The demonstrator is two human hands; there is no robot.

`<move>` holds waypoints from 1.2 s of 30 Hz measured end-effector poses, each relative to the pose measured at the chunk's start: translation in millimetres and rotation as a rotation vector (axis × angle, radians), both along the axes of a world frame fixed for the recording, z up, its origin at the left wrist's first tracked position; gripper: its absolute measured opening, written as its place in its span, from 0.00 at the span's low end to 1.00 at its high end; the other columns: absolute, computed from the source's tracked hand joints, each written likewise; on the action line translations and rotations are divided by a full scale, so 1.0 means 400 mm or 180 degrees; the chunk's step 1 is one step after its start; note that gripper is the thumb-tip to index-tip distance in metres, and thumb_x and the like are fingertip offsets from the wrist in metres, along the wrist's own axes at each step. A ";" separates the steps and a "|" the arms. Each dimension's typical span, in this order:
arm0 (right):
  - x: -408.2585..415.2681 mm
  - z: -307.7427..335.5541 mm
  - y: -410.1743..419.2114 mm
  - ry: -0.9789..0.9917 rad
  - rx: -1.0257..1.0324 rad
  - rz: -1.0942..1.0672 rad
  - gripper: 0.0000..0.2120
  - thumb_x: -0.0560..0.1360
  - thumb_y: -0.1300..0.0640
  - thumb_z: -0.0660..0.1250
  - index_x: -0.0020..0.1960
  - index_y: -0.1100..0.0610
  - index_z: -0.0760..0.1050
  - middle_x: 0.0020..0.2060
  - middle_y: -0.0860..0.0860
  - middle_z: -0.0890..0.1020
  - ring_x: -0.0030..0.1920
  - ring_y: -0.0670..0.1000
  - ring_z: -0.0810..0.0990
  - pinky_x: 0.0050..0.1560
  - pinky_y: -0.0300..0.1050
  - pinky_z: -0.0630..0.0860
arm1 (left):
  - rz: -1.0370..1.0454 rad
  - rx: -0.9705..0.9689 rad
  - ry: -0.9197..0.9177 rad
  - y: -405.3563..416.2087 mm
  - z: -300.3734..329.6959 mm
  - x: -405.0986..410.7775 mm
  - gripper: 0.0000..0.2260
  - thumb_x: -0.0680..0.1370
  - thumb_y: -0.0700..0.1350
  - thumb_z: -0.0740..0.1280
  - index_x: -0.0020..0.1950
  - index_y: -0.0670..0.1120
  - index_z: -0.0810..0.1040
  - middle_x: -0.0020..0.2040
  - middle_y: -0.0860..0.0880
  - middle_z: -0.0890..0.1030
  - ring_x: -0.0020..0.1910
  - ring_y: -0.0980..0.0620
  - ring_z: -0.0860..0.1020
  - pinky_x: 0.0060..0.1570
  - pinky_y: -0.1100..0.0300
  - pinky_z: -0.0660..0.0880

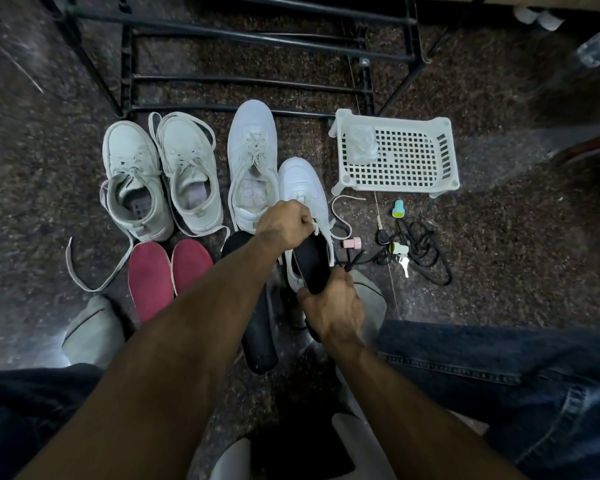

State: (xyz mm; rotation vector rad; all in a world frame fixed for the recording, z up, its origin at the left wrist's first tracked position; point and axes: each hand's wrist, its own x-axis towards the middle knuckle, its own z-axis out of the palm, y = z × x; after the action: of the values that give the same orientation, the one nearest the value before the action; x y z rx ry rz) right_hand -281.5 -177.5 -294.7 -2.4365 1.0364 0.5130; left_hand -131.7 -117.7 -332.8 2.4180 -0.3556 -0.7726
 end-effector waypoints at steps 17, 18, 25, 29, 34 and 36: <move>0.049 -0.092 -0.009 -0.0566 -0.0386 0.0060 0.34 0.66 0.44 0.72 0.67 0.54 0.67 0.61 0.53 0.73 0.61 0.57 0.72 0.56 0.56 0.74 | 0.0049 -0.0123 0.0078 -0.009 -0.012 0.012 0.05 0.75 0.47 0.69 0.47 0.50 0.85 0.49 0.50 0.85 0.48 0.50 0.81 0.48 0.58 0.78; 0.030 -0.088 -0.007 -0.0609 -0.0275 -0.0043 0.34 0.66 0.45 0.72 0.68 0.54 0.67 0.60 0.52 0.73 0.61 0.57 0.73 0.56 0.55 0.75 | 0.0045 -0.0124 0.0079 -0.009 -0.011 0.012 0.05 0.75 0.47 0.69 0.48 0.50 0.85 0.49 0.50 0.85 0.49 0.50 0.81 0.48 0.58 0.77; 0.066 -0.113 -0.024 -0.0776 -0.0254 0.0009 0.24 0.70 0.47 0.69 0.63 0.56 0.75 0.57 0.54 0.77 0.57 0.57 0.77 0.56 0.52 0.74 | 0.0114 -0.0149 0.0122 -0.005 -0.007 0.009 0.05 0.75 0.47 0.70 0.48 0.50 0.85 0.49 0.51 0.85 0.48 0.50 0.81 0.49 0.58 0.78; 0.127 -0.138 -0.041 -0.0674 -0.0531 0.0342 0.17 0.70 0.46 0.68 0.53 0.56 0.79 0.51 0.52 0.80 0.53 0.56 0.79 0.55 0.51 0.70 | 0.0114 -0.0154 0.0147 -0.007 -0.021 0.013 0.04 0.75 0.46 0.70 0.47 0.50 0.85 0.49 0.51 0.85 0.48 0.50 0.81 0.48 0.57 0.79; 0.115 -0.146 -0.044 -0.0517 -0.0582 0.0613 0.20 0.73 0.44 0.66 0.59 0.55 0.75 0.56 0.52 0.78 0.58 0.55 0.75 0.57 0.53 0.65 | 0.0101 -0.0164 0.0170 -0.005 -0.027 0.014 0.04 0.74 0.46 0.70 0.46 0.51 0.85 0.47 0.51 0.85 0.47 0.50 0.81 0.48 0.54 0.80; 0.077 -0.149 -0.043 -0.0632 -0.0513 0.0667 0.26 0.74 0.41 0.64 0.67 0.54 0.71 0.61 0.52 0.75 0.62 0.56 0.72 0.58 0.55 0.68 | 0.0102 -0.0185 0.0184 -0.004 -0.025 0.013 0.04 0.74 0.46 0.70 0.45 0.51 0.85 0.47 0.52 0.84 0.47 0.51 0.81 0.48 0.54 0.80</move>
State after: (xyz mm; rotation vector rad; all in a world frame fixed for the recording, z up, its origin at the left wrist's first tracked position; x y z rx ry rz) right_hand -250.8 -194.6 -354.1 -2.6911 0.7722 0.2533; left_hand -126.4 -119.1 -342.9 2.3365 -0.3114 -0.8051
